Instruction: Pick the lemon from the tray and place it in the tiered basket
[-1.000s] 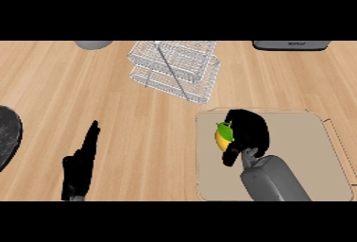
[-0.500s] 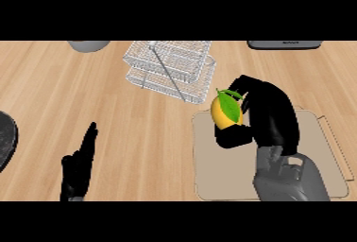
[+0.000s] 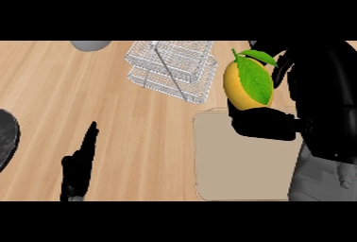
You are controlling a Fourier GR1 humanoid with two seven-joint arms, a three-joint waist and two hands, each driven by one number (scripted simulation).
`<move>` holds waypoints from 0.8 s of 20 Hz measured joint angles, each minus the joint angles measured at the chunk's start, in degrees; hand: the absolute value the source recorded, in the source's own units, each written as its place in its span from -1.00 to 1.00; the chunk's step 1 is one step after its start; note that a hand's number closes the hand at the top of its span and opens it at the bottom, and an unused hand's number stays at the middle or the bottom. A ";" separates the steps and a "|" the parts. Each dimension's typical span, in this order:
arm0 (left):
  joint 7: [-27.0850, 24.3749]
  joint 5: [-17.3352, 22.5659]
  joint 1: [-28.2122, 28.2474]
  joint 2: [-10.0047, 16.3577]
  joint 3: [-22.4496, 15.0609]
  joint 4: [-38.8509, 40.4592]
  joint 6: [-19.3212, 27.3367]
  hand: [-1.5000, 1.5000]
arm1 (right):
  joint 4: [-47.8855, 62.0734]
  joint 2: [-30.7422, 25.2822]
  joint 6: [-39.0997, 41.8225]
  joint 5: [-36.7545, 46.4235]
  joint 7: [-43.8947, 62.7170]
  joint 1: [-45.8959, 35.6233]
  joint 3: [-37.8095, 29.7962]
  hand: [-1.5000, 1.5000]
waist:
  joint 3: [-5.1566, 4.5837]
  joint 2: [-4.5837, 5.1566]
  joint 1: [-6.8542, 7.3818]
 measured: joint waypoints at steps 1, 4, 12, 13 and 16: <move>-0.58 0.08 0.11 0.10 0.27 0.19 -0.24 0.00 | 0.68 0.16 0.49 0.09 0.15 -1.93 -0.71 1.00 | 0.00 0.00 0.07; 0.27 0.05 0.34 0.28 0.30 -0.75 -0.62 0.00 | 4.82 0.87 1.11 0.82 0.30 -7.44 -2.93 1.00 | -0.03 0.09 0.36; 0.84 -0.90 -0.80 -0.60 -0.02 -0.41 -0.60 0.00 | 22.83 0.97 -0.96 2.34 -1.79 -19.84 -10.40 1.00 | 0.00 0.38 0.92; 0.93 -0.95 -0.35 -0.43 0.02 -0.98 -0.66 0.00 | 25.33 0.97 -1.71 2.79 -2.16 -20.78 -10.90 1.00 | -0.02 0.40 1.02; 1.52 -1.11 -0.60 -0.62 0.14 -0.72 -0.70 0.00 | 33.18 0.41 -4.06 2.75 -4.24 -24.35 -13.22 1.00 | -0.04 0.50 1.14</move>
